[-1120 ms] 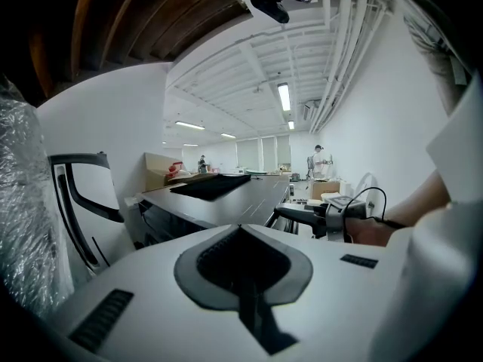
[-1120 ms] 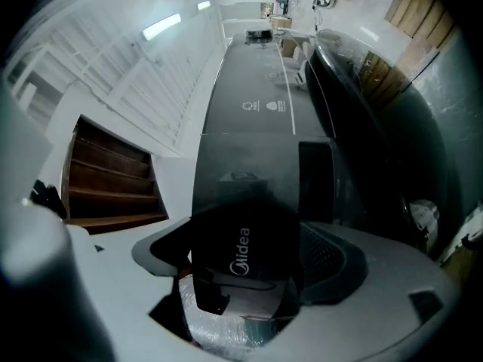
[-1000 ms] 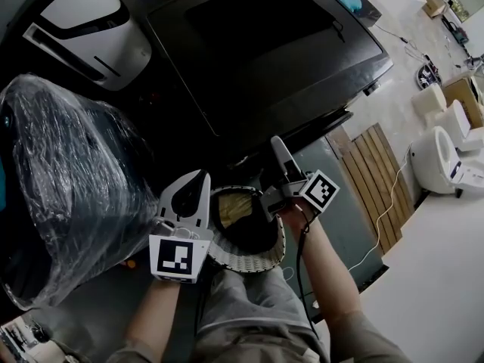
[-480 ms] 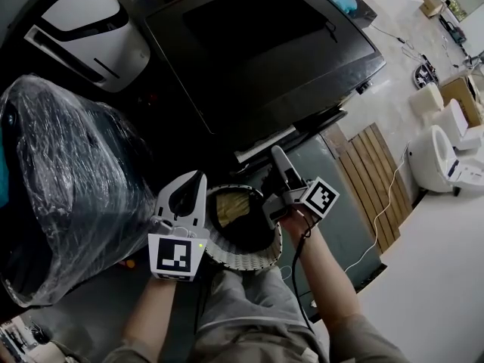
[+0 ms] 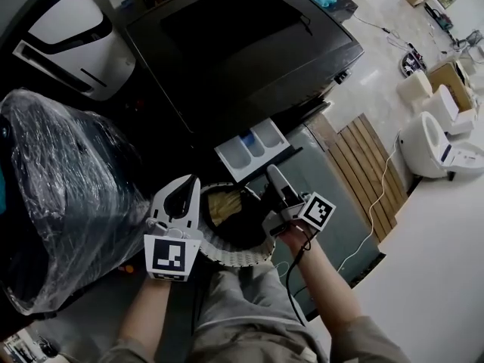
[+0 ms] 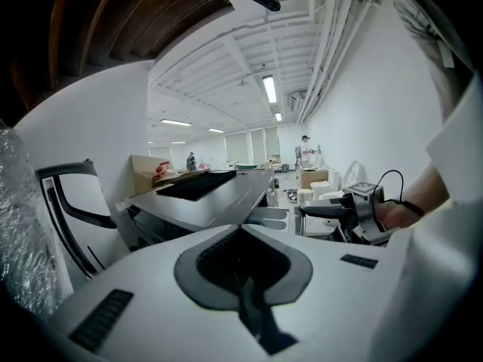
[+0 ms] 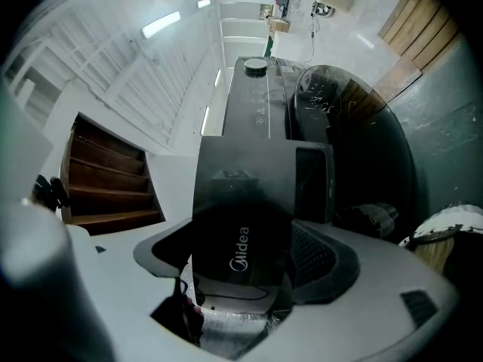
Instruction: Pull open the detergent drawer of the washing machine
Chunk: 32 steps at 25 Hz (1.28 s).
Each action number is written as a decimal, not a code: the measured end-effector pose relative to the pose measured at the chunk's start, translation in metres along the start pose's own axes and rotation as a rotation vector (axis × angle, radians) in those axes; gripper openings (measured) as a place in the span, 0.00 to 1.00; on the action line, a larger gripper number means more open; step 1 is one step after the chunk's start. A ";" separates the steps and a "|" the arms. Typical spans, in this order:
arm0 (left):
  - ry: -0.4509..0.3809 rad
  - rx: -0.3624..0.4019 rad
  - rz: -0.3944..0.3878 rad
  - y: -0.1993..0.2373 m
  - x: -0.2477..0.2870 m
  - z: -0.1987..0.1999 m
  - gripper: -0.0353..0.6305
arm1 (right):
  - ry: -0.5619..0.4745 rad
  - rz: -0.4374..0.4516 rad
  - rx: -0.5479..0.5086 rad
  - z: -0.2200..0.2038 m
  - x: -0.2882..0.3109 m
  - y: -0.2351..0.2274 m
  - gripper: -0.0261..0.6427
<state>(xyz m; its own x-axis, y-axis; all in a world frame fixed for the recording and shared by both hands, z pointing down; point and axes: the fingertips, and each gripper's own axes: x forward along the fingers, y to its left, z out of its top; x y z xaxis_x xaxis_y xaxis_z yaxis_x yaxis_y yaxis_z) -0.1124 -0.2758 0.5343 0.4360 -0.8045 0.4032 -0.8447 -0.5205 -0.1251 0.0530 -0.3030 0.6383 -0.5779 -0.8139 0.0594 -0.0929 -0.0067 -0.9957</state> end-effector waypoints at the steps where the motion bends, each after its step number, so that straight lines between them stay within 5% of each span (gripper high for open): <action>1: 0.002 0.001 -0.006 -0.003 0.001 0.000 0.08 | -0.003 -0.002 0.004 0.000 -0.004 0.000 0.66; 15: 0.014 -0.011 -0.055 -0.025 -0.006 0.009 0.08 | -0.024 -0.037 -0.025 -0.002 -0.037 -0.002 0.66; 28: -0.039 0.005 -0.042 -0.018 -0.034 0.054 0.08 | 0.052 -0.232 -0.642 0.012 -0.071 0.080 0.64; 32: -0.054 -0.014 -0.043 -0.017 -0.046 0.073 0.08 | 0.027 -0.250 -0.824 0.022 -0.082 0.125 0.43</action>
<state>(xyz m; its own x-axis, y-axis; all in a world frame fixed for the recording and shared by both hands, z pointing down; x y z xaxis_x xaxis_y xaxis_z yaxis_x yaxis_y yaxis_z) -0.0954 -0.2506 0.4522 0.4876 -0.7962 0.3582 -0.8290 -0.5509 -0.0960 0.1062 -0.2502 0.5078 -0.4800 -0.8309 0.2816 -0.7727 0.2485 -0.5841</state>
